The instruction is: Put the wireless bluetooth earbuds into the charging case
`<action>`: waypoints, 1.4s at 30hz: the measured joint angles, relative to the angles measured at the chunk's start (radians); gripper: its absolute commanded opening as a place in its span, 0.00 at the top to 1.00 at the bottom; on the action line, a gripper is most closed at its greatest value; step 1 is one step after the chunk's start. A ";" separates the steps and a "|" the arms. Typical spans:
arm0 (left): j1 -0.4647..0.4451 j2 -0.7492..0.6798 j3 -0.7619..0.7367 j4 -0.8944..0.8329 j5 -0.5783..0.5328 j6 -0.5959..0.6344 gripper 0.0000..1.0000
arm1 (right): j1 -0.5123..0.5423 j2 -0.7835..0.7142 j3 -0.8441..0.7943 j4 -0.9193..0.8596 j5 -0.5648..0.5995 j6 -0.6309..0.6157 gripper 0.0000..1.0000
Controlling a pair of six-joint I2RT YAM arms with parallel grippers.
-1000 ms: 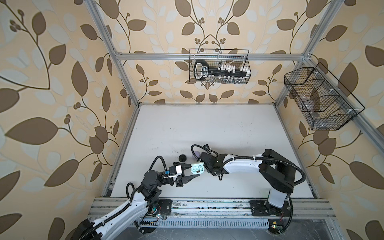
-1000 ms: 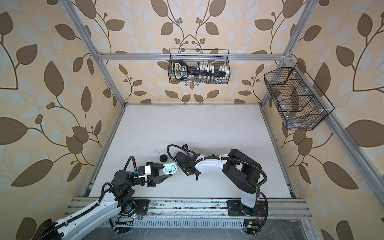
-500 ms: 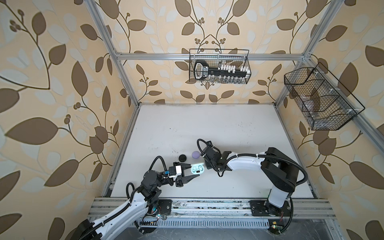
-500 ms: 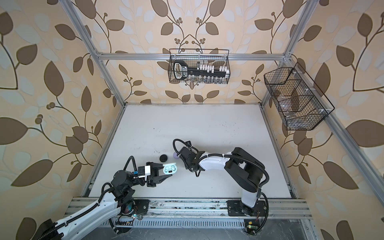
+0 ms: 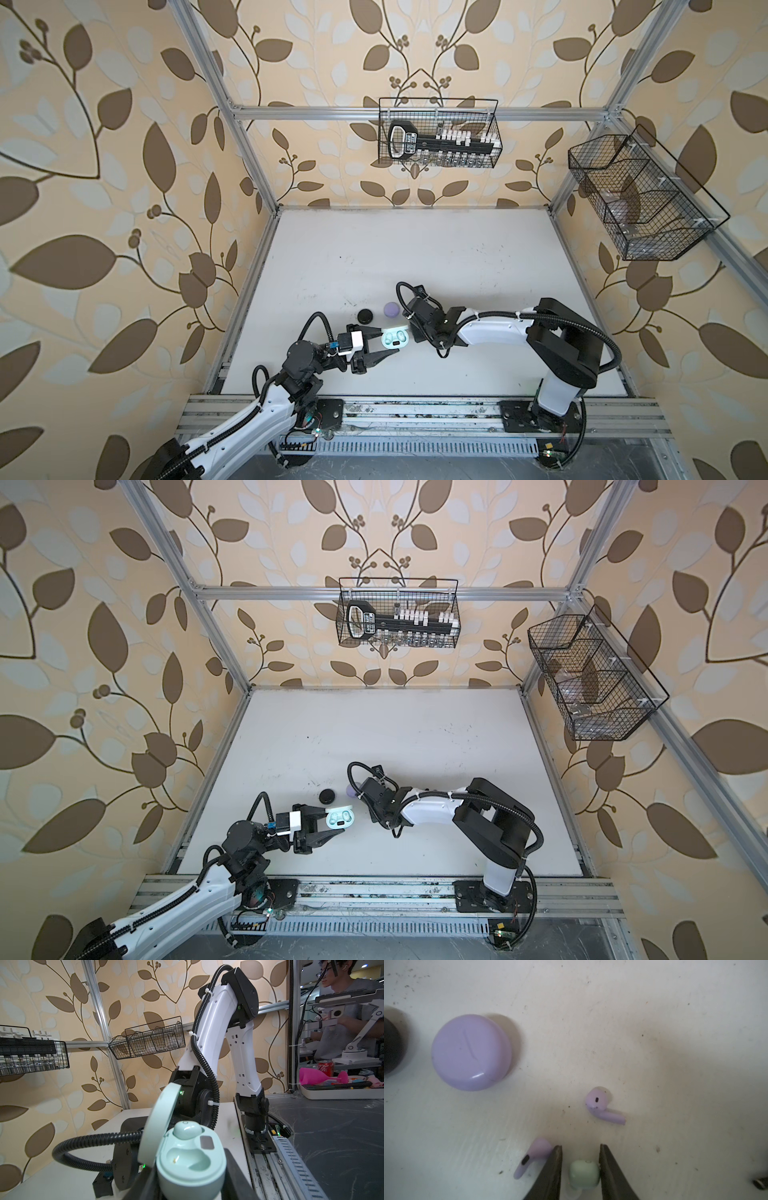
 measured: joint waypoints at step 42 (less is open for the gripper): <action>-0.006 0.190 0.040 -0.103 -0.131 -0.072 1.00 | 0.116 -0.708 -0.333 0.218 0.222 -0.005 0.78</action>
